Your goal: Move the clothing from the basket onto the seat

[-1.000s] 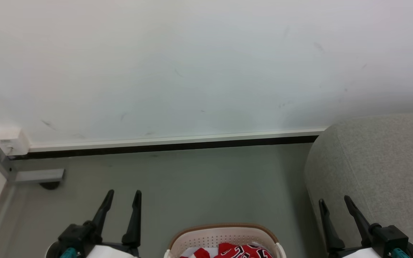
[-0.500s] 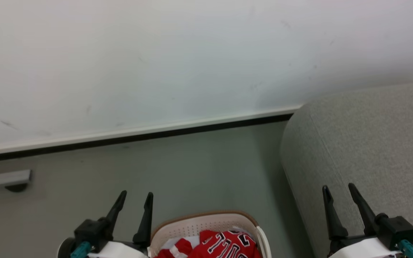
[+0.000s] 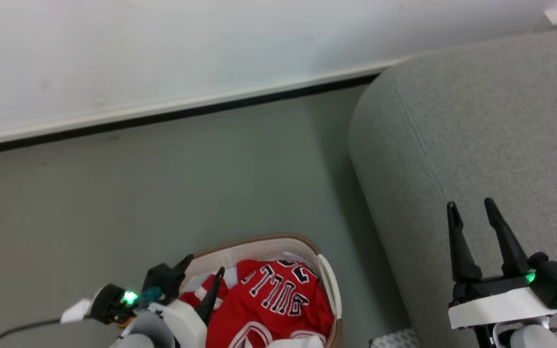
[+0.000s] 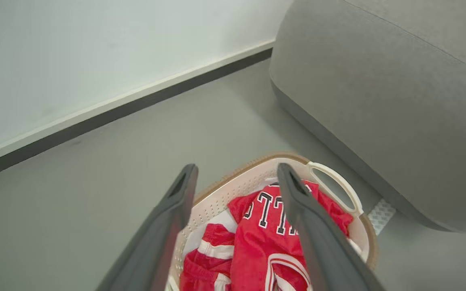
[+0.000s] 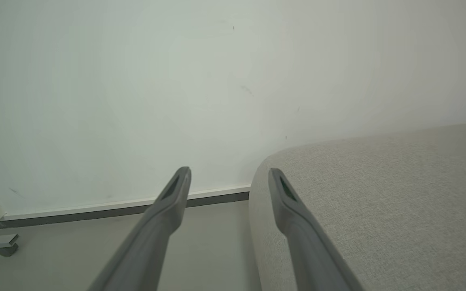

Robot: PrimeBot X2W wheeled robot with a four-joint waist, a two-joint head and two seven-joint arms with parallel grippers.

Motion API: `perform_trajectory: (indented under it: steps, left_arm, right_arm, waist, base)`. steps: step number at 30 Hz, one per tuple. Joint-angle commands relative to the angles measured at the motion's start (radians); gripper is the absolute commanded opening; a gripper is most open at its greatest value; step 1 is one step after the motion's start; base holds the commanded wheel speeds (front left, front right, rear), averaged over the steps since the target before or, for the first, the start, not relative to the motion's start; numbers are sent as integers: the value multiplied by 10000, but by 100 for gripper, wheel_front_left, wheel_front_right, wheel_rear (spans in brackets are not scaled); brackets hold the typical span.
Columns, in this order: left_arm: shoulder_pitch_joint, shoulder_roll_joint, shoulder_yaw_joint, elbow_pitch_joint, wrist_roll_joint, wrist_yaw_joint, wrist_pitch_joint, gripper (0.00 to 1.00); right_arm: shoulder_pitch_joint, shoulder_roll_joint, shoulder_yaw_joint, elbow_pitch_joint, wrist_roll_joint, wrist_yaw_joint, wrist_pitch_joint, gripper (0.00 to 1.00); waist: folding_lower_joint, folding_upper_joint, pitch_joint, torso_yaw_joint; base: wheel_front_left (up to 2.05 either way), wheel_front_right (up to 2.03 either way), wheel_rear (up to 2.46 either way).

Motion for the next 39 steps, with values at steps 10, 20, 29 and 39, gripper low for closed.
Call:
perform_trajectory:
  steps: [10,20,29,39]
  left_arm:
    - [-1735,872,-2407,2132,-343,9,2003,100]
    - [-3110,1660,-4801,3740,-784,9,3277,100]
    - [-3961,2396,-5741,4543,-1443,7,3916,100]
    - [-4311,2581,-7092,5188,-1736,7,3692,88]
  right_arm:
    - [-496,-19,139,-915,538,-21,-24,100]
    - [-798,-19,430,-1703,1132,-21,-25,100]
    - [-903,-19,727,-2057,1698,-21,-24,100]
    - [-980,-19,1042,-2160,2041,-21,-26,100]
  waist:
    - [-2,-1,1853,-1130]
    - [-2,-1,3377,-1805]
    - [-2,-1,4542,-2414]
    - [-2,-1,5041,-2734]
  base:
    - [0,0,0]
    - [0,0,0]
    - [0,0,0]
    - [0,0,0]
